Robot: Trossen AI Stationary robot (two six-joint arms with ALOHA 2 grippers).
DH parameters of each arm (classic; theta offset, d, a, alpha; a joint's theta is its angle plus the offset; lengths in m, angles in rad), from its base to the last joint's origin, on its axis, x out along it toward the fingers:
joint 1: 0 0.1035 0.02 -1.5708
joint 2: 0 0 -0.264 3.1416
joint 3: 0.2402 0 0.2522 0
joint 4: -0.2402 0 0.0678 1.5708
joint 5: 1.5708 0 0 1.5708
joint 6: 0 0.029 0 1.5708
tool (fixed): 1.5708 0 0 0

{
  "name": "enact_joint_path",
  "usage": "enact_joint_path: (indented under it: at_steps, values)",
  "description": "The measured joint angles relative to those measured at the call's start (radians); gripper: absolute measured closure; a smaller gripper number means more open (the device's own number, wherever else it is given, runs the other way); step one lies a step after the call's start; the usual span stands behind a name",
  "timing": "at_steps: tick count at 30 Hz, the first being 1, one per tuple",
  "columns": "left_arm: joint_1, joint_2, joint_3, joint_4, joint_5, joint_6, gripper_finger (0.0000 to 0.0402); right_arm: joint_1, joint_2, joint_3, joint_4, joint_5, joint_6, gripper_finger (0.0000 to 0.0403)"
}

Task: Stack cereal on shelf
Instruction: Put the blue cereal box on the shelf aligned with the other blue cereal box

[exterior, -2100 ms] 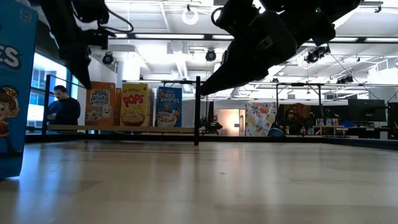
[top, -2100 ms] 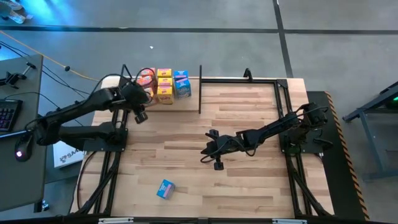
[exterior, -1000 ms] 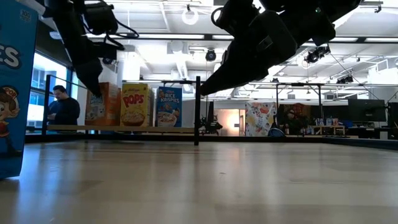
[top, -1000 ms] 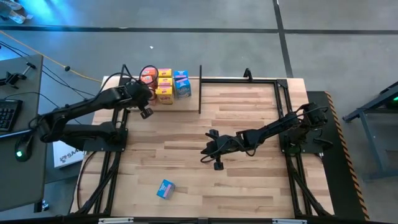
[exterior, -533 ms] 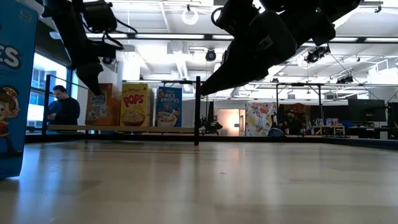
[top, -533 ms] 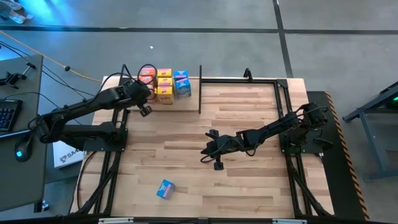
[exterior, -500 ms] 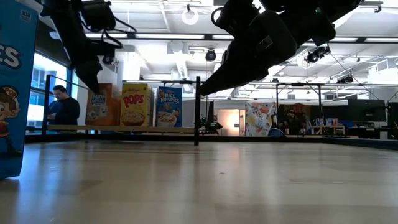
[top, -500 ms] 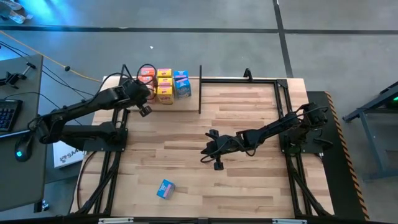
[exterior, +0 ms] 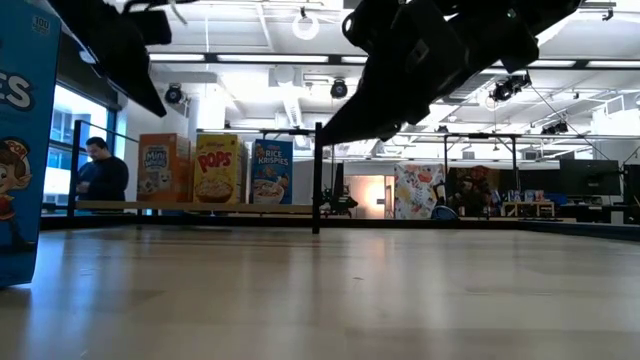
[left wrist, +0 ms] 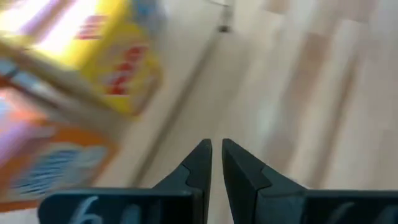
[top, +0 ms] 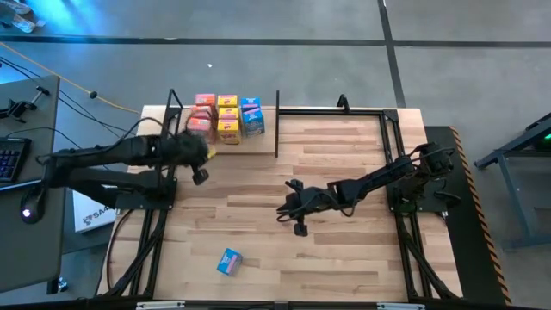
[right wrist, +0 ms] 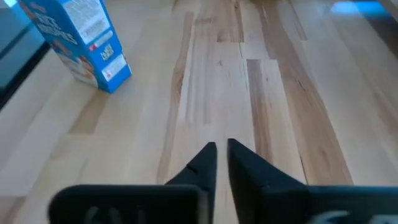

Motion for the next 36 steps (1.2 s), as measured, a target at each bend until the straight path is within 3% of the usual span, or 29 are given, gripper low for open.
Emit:
enact_joint_path:
  at_steps: [6, 9, 13, 18, 23, 29, 36]
  values:
    - [-0.207, 0.087, 0.000, 0.051, 0.043, -0.138, 0.0371, 0.039, 0.000, 0.000, 0.041, 0.007, -0.003, 0.0295]
    - [-0.278, 0.156, 0.000, 0.089, 0.061, -0.180, 0.0371, 0.072, 0.001, 0.000, 0.035, 0.031, 0.016, 0.0285]
    - [-0.357, 0.240, 0.000, 0.145, 0.054, -0.232, 0.0371, 0.137, 0.024, -0.034, 0.117, 0.142, -0.001, 0.0317]
    - [-0.428, 0.301, 0.057, 0.114, 0.051, -0.417, 0.0371, 0.182, 0.058, -0.160, 0.466, 0.154, 0.057, 0.0390]
    - [-0.515, 0.360, 0.163, 0.046, 0.078, -0.568, 0.0363, 0.252, 0.063, -0.253, 0.635, 0.301, 0.139, 0.0385]
    - [-0.611, 0.483, 0.319, -0.074, 0.162, -0.819, 0.0294, 0.369, 0.063, -0.286, 0.653, 0.575, 0.201, 0.0391]
    - [-0.716, 0.662, 0.526, -0.181, 0.219, -1.094, 0.0198, 0.424, 0.063, -0.285, 0.643, 0.652, 0.148, 0.0402]
